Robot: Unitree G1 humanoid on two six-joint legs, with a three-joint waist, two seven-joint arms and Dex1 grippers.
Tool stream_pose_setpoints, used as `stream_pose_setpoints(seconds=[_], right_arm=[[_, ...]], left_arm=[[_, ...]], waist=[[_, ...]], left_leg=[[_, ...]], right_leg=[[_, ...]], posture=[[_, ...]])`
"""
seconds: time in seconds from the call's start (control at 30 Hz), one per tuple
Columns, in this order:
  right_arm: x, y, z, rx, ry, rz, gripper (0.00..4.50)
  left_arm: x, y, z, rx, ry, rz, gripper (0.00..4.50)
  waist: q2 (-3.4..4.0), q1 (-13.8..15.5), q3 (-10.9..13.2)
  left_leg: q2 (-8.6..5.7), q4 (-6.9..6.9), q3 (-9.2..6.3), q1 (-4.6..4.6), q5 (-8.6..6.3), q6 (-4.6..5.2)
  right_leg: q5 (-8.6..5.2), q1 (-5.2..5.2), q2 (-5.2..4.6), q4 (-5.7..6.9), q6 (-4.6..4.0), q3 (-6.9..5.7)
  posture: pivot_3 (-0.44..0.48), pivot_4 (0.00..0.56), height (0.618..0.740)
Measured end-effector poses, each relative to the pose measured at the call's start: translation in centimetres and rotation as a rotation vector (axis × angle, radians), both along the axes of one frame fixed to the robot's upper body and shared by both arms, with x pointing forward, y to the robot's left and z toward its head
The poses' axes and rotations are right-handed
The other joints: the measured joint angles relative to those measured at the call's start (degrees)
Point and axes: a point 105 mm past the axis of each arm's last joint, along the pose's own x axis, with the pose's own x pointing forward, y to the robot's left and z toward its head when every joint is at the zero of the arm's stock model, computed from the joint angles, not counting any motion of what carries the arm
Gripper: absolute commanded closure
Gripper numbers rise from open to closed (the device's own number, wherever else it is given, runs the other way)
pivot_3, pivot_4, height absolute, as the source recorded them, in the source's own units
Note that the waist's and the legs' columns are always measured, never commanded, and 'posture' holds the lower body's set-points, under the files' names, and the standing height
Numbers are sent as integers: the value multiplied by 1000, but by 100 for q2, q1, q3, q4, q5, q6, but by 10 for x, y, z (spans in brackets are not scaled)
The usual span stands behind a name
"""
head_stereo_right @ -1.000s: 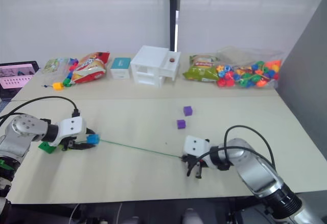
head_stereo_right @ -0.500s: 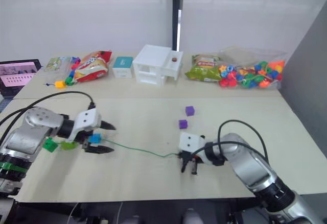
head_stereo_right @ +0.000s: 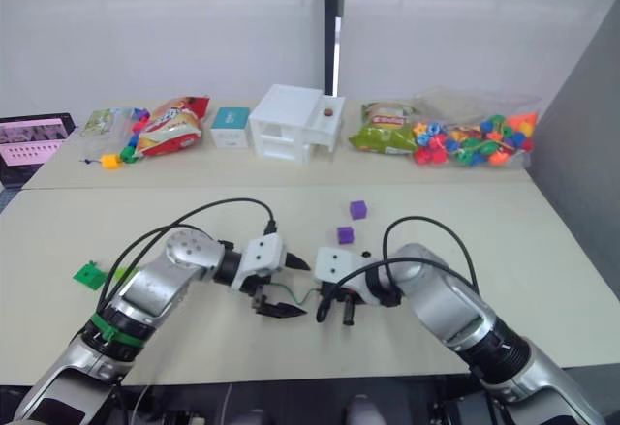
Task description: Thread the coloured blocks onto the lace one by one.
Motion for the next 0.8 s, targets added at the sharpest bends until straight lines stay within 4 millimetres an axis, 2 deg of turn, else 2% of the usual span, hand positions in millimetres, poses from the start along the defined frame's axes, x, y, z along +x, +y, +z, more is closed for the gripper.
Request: stream_pose_setpoints(seconds=[0.13, 0.27, 0.6, 0.8], right_arm=[[-1, 1, 0, -1, 0, 2, 4500], [-2, 2, 1, 2, -8, 4, 4500], [-1, 3, 1, 7, -4, -7, 4500], [-2, 3, 1, 10, 0, -8, 4500]], left_arm=[[2, -3, -6, 6, 12, -2, 22], [0, -9, -7, -6, 13, -19, 1134], [2, -12, -11, -1, 18, -14, 4476], [3, -11, -12, 3, 19, -12, 4476]], waist=[[0, 2, 0], [0, 3, 0], [0, 3, 0], [0, 3, 0]], left_leg=[[0, 0, 0, -1, 0, 0], [-1, 0, 0, -1, 0, 0], [-1, 0, 0, 0, 0, 0], [-1, 0, 0, -1, 0, 0]], right_leg=[[0, 0, 0, 0, 0, 0], [0, 0, -1, -1, 0, 0], [0, 0, -1, -1, 0, 0], [0, 0, -1, -1, 0, 0]], posture=[[0, 150, 740], [0, 150, 740], [0, 150, 740], [0, 150, 740]])
